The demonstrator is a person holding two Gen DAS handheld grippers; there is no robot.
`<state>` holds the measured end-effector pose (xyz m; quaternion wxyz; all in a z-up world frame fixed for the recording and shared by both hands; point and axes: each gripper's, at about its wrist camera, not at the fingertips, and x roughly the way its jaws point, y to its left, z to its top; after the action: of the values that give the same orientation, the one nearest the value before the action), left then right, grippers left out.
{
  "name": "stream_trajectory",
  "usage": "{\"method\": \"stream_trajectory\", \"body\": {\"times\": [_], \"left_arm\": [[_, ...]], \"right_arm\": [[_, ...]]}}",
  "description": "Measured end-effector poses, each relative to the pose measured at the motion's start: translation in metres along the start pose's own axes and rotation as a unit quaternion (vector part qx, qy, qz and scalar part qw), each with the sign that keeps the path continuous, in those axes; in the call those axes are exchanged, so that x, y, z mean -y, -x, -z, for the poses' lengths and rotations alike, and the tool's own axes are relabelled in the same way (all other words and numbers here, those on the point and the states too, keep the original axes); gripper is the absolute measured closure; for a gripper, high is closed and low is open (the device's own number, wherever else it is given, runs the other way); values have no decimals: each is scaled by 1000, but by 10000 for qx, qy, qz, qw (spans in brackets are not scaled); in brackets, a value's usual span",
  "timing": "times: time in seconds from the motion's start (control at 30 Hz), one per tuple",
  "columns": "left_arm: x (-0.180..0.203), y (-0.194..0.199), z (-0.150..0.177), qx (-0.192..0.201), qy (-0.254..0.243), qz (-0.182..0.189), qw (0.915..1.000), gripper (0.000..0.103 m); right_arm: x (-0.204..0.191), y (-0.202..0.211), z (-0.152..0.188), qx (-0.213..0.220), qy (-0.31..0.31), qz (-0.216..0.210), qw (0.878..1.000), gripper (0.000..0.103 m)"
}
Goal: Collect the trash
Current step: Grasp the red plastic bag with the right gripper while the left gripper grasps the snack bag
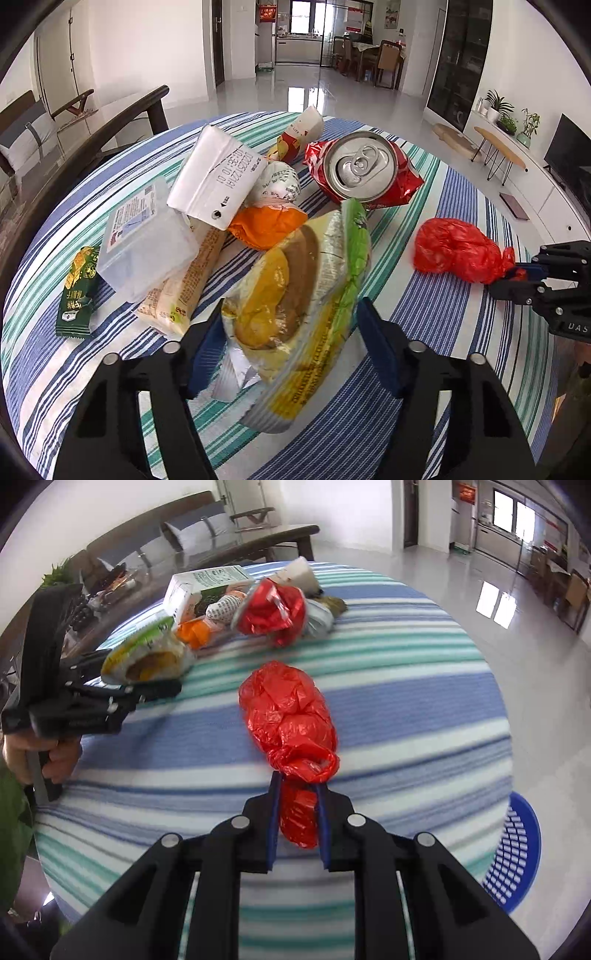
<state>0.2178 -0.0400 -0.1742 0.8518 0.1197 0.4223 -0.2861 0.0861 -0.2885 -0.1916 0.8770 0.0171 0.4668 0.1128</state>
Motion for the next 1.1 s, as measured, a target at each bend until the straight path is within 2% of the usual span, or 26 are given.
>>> {"method": "stream_trajectory", "body": {"times": [0.03, 0.07, 0.13, 0.27, 0.37, 0.43, 0.47, 0.5, 0.53, 0.57, 0.67, 0.77, 0.87, 1.03, 1.1], "left_arm": [[2, 1, 1, 13, -13, -62, 10000, 55], [3, 2, 1, 14, 5, -48, 10000, 59], [3, 8, 4, 3, 146, 72, 9999, 63], [16, 26, 23, -87, 327, 132, 9993, 63], [28, 43, 44, -158, 434, 254, 9986, 62], [34, 52, 56, -153, 479, 344, 9981, 53], [36, 55, 59, -145, 501, 394, 9979, 48], [37, 57, 61, -138, 522, 432, 9976, 38], [39, 58, 63, -140, 512, 463, 9975, 30], [40, 59, 63, -136, 454, 496, 9976, 28], [46, 58, 60, -147, 180, 354, 9991, 20], [51, 56, 56, -144, -80, 330, 9993, 16], [53, 51, 52, -201, -161, 318, 9992, 16], [52, 40, 50, -335, -142, 171, 9992, 17], [50, 37, 50, -395, -78, 150, 9991, 22]], "right_arm": [[1, 2, 4, -4, -13, -8, 10000, 87], [0, 5, 7, -5, -8, -27, 10000, 87], [-1, 9, 11, -37, -2, -100, 9999, 87], [-4, 14, 19, -173, -54, -385, 9991, 87], [-12, 19, 24, -264, 34, -598, 9979, 86], [-15, 21, 28, -311, 86, -722, 9969, 76], [-16, 23, 29, -293, 96, -771, 9965, 64], [-16, 25, 31, -270, 100, -744, 9968, 49], [-16, 26, 31, -244, 108, -677, 9973, 42], [-15, 28, 30, -199, 148, -627, 9977, 38], [-15, 33, 23, -74, 242, -652, 9976, 38], [-24, 34, 11, 0, 488, -697, 9964, 38], [-37, 27, 0, -129, 750, -658, 9949, 38], [-45, 6, -10, -334, 974, -306, 9942, 38], [-47, -1, -11, -399, 1011, -230, 9938, 38]]}}
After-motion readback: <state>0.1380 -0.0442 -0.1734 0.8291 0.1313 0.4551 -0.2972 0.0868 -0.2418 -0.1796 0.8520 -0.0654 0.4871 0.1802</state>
